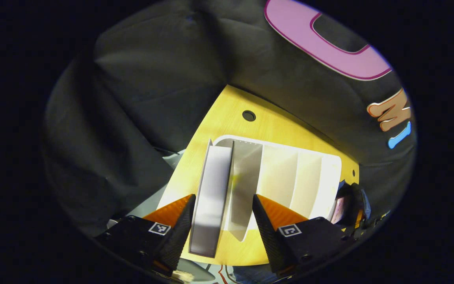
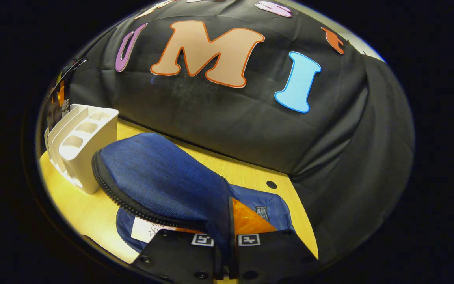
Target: Open the schoolbag, grab two books from the bookshelf and put them into the schoolbag.
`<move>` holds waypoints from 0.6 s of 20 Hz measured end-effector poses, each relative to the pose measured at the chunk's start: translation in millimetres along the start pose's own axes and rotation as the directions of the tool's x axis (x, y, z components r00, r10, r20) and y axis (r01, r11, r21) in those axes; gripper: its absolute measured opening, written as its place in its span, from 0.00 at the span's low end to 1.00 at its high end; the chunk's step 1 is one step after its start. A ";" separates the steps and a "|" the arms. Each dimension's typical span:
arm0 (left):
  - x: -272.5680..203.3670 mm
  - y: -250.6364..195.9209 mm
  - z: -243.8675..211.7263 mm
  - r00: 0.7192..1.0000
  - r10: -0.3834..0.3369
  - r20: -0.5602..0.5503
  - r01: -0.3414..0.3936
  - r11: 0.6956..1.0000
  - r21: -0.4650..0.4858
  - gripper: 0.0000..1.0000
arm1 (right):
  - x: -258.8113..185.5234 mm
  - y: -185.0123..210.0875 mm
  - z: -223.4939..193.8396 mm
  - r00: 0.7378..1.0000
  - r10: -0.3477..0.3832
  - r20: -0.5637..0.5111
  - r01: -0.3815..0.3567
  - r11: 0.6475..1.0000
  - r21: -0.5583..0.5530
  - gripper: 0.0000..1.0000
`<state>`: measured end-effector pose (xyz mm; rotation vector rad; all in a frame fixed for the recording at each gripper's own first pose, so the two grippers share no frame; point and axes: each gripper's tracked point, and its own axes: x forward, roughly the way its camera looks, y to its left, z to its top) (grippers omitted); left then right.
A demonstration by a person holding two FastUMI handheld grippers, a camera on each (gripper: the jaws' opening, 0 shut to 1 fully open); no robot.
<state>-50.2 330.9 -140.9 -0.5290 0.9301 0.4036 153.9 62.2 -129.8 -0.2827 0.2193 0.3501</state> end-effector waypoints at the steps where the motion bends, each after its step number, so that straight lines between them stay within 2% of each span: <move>1: 3.8 -0.8 -0.6 1.000 0.008 -0.018 -0.008 1.000 0.003 0.80 | 0.5 -0.4 0.0 1.000 0.000 0.000 0.000 1.000 -0.001 0.07; 3: 16.0 -0.8 -0.5 0.999 0.024 -0.048 -0.024 1.000 0.005 0.74 | 1.1 -0.8 -0.4 1.000 -0.002 -0.001 0.002 1.000 -0.003 0.07; 6: 30.7 -1.2 -4.6 0.993 0.051 -0.104 -0.050 0.999 0.007 0.72 | 1.1 0.3 -0.2 1.000 -0.006 -0.002 0.006 1.000 -0.010 0.07; 7: 34.2 -0.6 -7.5 0.991 0.058 -0.123 -0.057 0.998 0.007 0.60 | 0.5 -0.3 -0.5 1.000 -0.008 -0.002 0.008 1.000 -0.012 0.07; 9: 40.0 -9.6 -15.0 0.988 0.037 -0.150 -0.038 0.999 0.000 0.50 | 0.7 -0.3 -0.4 1.000 -0.013 -0.002 0.013 1.000 -0.012 0.07; 10: 41.4 -12.6 -17.2 0.986 0.039 -0.161 -0.038 0.999 0.010 0.41 | 0.6 -0.7 0.1 1.000 -0.014 -0.003 0.014 1.000 -0.012 0.07; 11: 41.2 -12.2 -20.6 0.983 0.047 -0.175 -0.042 0.999 0.030 0.44 | -0.4 -1.5 -0.9 1.000 -0.015 -0.003 0.015 1.000 -0.012 0.07; 12: 43.5 -12.1 -25.0 0.980 0.057 -0.190 -0.047 0.997 0.056 0.43 | -0.8 -1.4 -0.8 1.000 -0.017 -0.002 0.017 1.000 -0.013 0.07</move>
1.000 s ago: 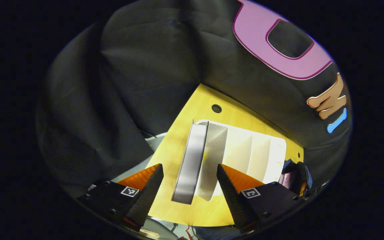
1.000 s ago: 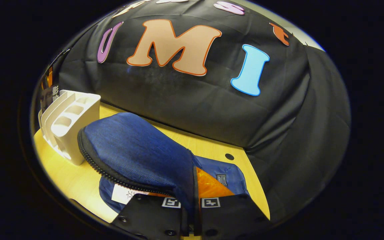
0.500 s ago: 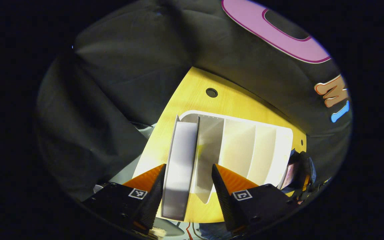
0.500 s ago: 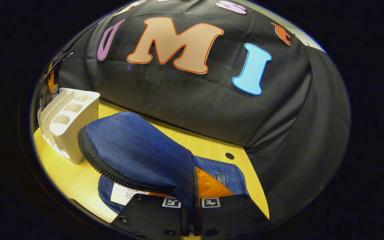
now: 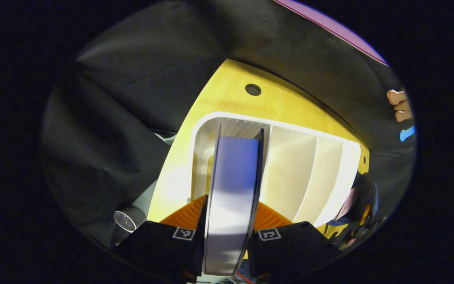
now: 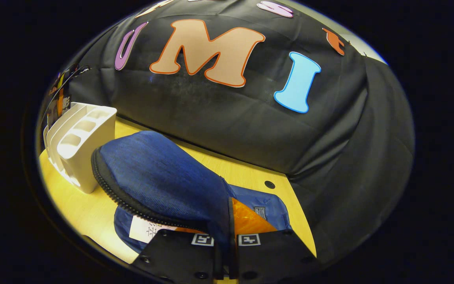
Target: Open the schoolbag, grab two books from the bookshelf and put them into the schoolbag.
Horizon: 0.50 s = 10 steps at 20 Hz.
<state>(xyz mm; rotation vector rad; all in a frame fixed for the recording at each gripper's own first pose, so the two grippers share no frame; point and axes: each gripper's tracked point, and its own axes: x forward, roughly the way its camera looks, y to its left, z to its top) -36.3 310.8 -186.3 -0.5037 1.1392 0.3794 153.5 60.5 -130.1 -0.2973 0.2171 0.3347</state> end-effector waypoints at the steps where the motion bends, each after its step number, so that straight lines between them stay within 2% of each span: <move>1: 1.7 1.1 -5.0 1.000 0.005 -0.017 -0.005 1.000 0.023 0.42 | 0.4 -1.0 0.5 1.000 -0.002 0.000 0.002 1.000 -0.001 0.07; 5: 1.6 -2.1 -15.0 0.996 0.073 -0.049 -0.068 0.992 0.106 0.39 | 0.2 0.9 -0.2 1.000 -0.002 -0.001 0.002 1.000 -0.009 0.07; 7: -1.9 -5.4 -28.1 0.988 0.119 -0.095 -0.115 0.992 0.045 0.39 | 0.8 1.9 -0.6 1.000 -0.002 0.000 0.002 1.000 -0.019 0.07; 10: -13.6 -10.0 -34.9 0.986 0.134 -0.102 -0.132 0.991 0.028 0.39 | 1.6 3.0 -0.6 1.000 0.001 -0.001 -0.001 1.000 -0.020 0.07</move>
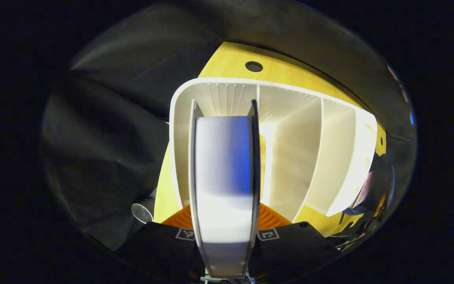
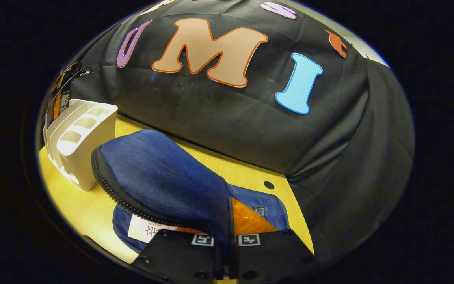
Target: Open the schoolbag, grab two books from the bookshelf and put them into the schoolbag.
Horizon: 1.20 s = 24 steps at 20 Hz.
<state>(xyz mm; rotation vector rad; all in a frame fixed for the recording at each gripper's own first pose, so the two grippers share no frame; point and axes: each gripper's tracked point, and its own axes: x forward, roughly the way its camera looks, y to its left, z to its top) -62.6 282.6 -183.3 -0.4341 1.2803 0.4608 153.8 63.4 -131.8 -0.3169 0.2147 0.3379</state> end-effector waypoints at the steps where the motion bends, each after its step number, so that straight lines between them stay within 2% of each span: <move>1: -6.3 -1.3 -2.6 1.000 0.006 -0.004 -0.006 1.000 -0.002 0.39 | -0.4 -0.2 -1.4 1.000 0.001 0.001 -0.001 1.000 -0.001 0.07; 6: -54.5 -1.2 -28.6 0.997 0.021 -0.075 -0.023 0.999 -0.032 0.39 | -0.6 0.6 -0.7 1.000 0.007 0.010 -0.007 1.000 -0.014 0.07; 8: -74.9 3.2 -39.4 0.994 0.052 -0.098 -0.055 0.998 -0.032 0.39 | -0.5 0.2 -0.9 1.000 0.008 0.014 -0.008 1.000 -0.007 0.07; 13: -132.8 -6.1 -46.2 0.992 0.108 -0.059 -0.107 0.994 0.031 0.39 | -1.1 -0.5 -1.2 1.000 0.013 0.020 -0.013 1.000 0.000 0.07; 19: -176.1 -59.5 -46.2 0.999 0.030 0.016 -0.031 0.997 0.071 0.40 | -3.1 -3.4 0.2 0.999 0.007 0.038 -0.007 1.000 -0.004 0.07; 24: -191.5 -114.5 -58.4 0.999 -0.040 0.031 0.035 0.989 0.145 0.40 | -4.9 -7.1 2.2 0.999 0.007 0.051 -0.008 1.000 0.030 0.07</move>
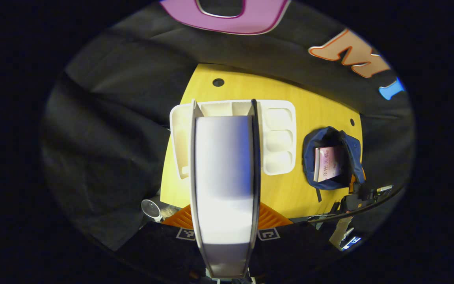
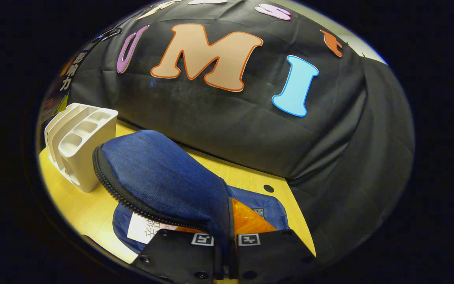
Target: Open the schoolbag, grab two books from the bookshelf and put them into the schoolbag.
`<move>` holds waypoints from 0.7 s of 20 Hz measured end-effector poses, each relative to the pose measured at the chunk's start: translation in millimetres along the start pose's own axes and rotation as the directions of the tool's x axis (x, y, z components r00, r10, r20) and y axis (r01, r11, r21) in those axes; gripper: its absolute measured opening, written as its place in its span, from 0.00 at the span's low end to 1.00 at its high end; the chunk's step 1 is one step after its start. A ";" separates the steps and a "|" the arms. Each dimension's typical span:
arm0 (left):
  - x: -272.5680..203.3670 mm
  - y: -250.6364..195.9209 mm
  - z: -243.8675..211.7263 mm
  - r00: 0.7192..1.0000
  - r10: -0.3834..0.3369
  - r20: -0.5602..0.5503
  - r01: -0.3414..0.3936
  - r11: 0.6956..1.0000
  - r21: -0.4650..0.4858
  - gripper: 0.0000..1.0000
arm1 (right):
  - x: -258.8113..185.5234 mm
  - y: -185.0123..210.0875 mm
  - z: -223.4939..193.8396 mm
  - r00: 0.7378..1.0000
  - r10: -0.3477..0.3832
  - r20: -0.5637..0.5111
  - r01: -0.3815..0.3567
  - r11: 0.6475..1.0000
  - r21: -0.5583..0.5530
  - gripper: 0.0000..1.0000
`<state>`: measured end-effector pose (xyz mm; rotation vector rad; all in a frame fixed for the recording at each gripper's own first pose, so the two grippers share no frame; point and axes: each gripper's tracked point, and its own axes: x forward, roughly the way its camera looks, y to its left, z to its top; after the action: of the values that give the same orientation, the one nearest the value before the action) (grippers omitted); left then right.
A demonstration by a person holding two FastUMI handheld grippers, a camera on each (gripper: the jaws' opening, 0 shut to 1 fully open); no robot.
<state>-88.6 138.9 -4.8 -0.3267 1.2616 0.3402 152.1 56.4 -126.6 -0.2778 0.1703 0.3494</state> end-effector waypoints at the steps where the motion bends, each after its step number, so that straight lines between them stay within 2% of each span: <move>1: -0.2 -15.2 -2.0 1.000 -0.021 0.002 0.021 1.000 0.016 0.40 | -1.1 -0.6 -1.6 1.000 0.002 0.003 -0.002 1.000 -0.001 0.07; 6: 7.0 -93.0 -8.4 0.988 -0.151 -0.011 0.152 0.986 0.076 0.40 | -2.8 -2.6 -2.7 1.000 0.005 0.012 -0.006 1.000 0.029 0.06; 10: 29.9 -159.6 -7.0 0.959 -0.284 0.006 0.281 0.951 0.126 0.40 | -4.8 -5.0 -1.3 1.000 0.010 0.018 -0.010 0.999 0.053 0.06; 12: 45.5 -190.9 -8.1 0.934 -0.357 0.015 0.352 0.926 0.136 0.40 | -4.8 -6.5 -0.8 1.000 0.014 0.019 -0.015 0.997 0.074 0.07; 14: 57.2 -225.6 -10.5 0.896 -0.444 0.016 0.439 0.892 0.110 0.40 | -5.5 -9.2 -0.8 1.000 0.022 0.018 -0.023 0.996 0.085 0.06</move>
<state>13.0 -65.6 -50.7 -0.5038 1.1220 -0.1096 150.2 46.1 -124.1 -0.1883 0.1713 0.3655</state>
